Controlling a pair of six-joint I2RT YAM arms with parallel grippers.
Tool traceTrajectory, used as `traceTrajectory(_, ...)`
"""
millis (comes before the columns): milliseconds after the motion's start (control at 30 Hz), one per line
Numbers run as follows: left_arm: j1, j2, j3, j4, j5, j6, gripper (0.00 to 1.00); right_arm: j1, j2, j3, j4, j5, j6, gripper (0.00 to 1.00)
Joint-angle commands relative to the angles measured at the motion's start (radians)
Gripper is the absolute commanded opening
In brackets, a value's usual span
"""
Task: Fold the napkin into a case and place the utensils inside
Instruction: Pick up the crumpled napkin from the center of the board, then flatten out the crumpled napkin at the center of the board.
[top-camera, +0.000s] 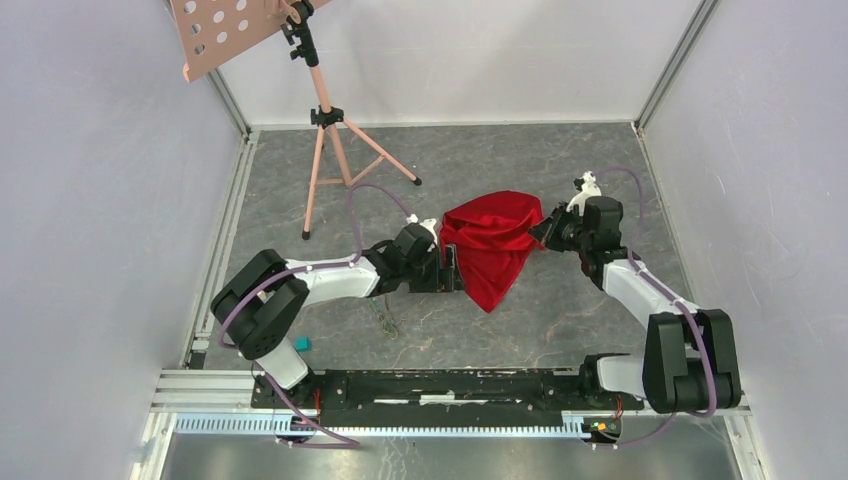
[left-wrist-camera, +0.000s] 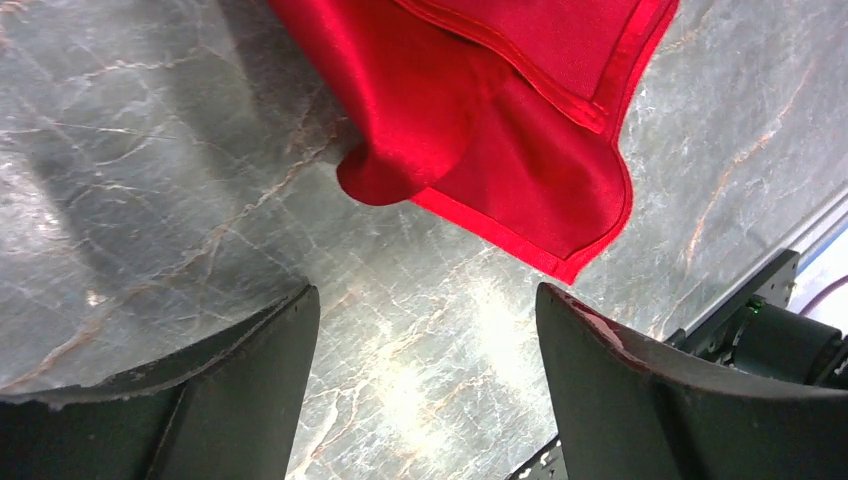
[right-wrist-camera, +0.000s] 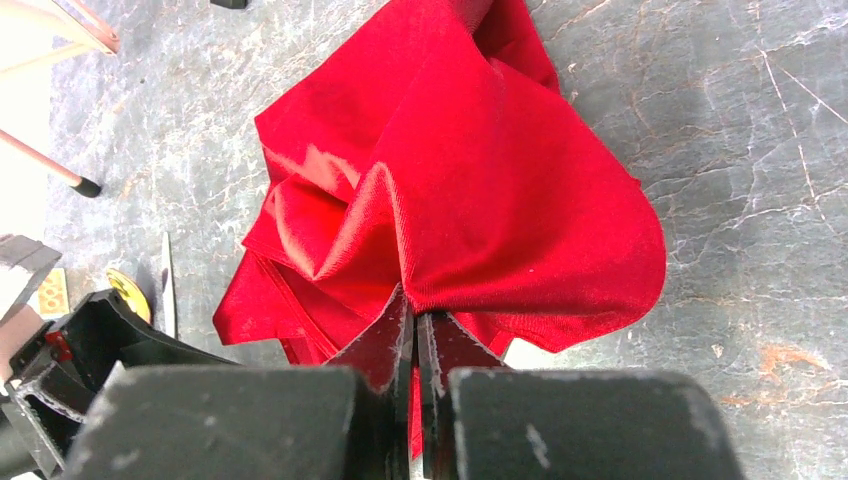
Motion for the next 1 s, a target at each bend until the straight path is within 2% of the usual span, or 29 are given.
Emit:
traceTrajectory(0, -0.008, 0.001, 0.001, 0.119, -0.018, -0.061, 0.84, -0.007, -0.046, 0.015, -0.004, -0.015, 0.039, 0.0)
traceTrajectory(233, -0.008, 0.054, 0.086, 0.056, -0.19, -0.026, 0.73, -0.012, -0.086, 0.022, -0.033, -0.011, 0.02, 0.0)
traceTrajectory(400, -0.008, 0.111, 0.153, 0.056, -0.177, 0.002, 0.67, -0.016, -0.109, 0.049, -0.067, -0.001, -0.001, 0.0)
traceTrajectory(467, -0.006, 0.12, 0.169, 0.05, -0.191, 0.018, 0.59, -0.018, -0.122, 0.06, -0.078, 0.009, -0.009, 0.0)
traceTrajectory(600, -0.007, 0.112, 0.232, -0.041, -0.251, 0.081, 0.24, -0.017, -0.149, 0.099, -0.129, 0.029, -0.041, 0.0)
traceTrajectory(667, -0.007, 0.088, 0.256, -0.085, -0.271, 0.109, 0.12, -0.018, -0.177, 0.124, -0.175, 0.06, -0.062, 0.0)
traceTrajectory(800, -0.007, -0.008, 0.257, -0.148, -0.29, 0.134, 0.03, -0.018, -0.244, 0.204, -0.289, 0.167, -0.122, 0.01)
traceTrajectory(967, -0.007, -0.175, 0.237, -0.271, -0.299, 0.167, 0.02, -0.018, -0.351, 0.327, -0.405, 0.286, -0.176, 0.0)
